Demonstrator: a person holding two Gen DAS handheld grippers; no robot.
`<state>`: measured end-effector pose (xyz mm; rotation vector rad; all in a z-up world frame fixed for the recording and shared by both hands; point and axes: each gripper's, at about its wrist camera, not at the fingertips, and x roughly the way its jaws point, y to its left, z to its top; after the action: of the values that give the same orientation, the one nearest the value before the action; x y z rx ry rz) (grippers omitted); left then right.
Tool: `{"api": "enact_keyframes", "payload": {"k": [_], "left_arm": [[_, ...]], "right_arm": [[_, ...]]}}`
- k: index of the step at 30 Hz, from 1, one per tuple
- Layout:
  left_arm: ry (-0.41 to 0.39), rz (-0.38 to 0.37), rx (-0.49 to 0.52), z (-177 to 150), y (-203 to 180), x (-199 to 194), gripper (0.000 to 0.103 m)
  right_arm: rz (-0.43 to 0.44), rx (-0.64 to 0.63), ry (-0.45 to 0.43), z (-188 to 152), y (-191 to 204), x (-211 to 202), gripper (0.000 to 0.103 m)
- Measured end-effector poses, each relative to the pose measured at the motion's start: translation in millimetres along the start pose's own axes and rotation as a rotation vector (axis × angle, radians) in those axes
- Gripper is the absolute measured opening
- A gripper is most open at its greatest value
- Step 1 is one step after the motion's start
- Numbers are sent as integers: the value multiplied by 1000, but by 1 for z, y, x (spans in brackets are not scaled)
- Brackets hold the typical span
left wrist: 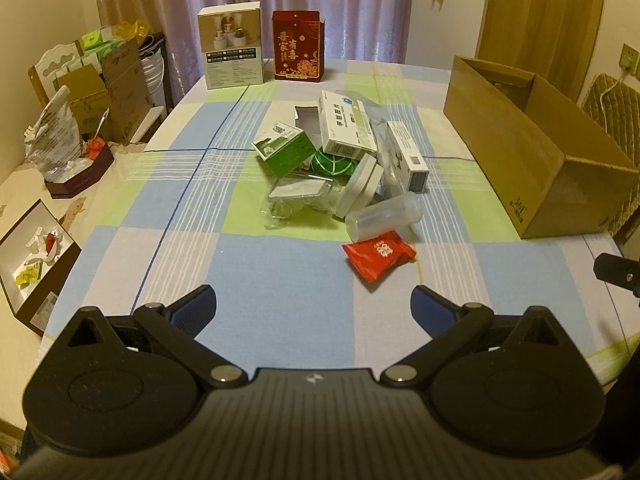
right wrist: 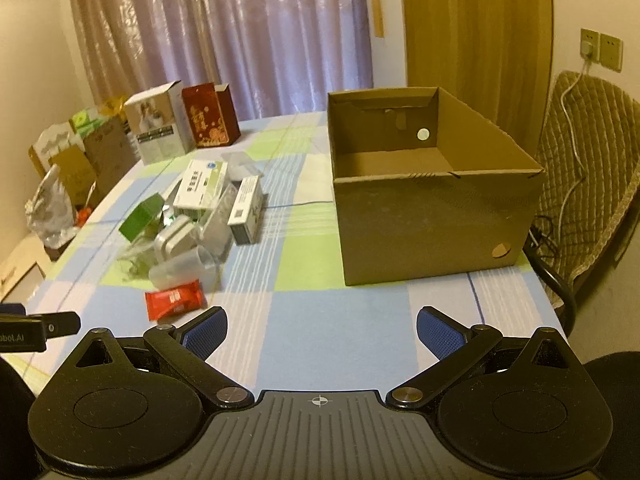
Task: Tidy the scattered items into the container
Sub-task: 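Grasp the clear plastic cup with the right tool while the left tool approaches the red candy packet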
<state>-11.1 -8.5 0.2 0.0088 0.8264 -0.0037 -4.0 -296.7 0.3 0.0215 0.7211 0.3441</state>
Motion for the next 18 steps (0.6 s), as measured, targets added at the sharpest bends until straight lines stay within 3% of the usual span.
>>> {"api": "enact_keyframes", "payload": {"k": [11,18], "left_arm": [[-28,-3,-20,28,16,6,102],[-18,-2,1,47,36,28,102]], "right_arm": [[122,-147,12,13,46,19,103],[104,-214,67,15,77,59,103]]}}
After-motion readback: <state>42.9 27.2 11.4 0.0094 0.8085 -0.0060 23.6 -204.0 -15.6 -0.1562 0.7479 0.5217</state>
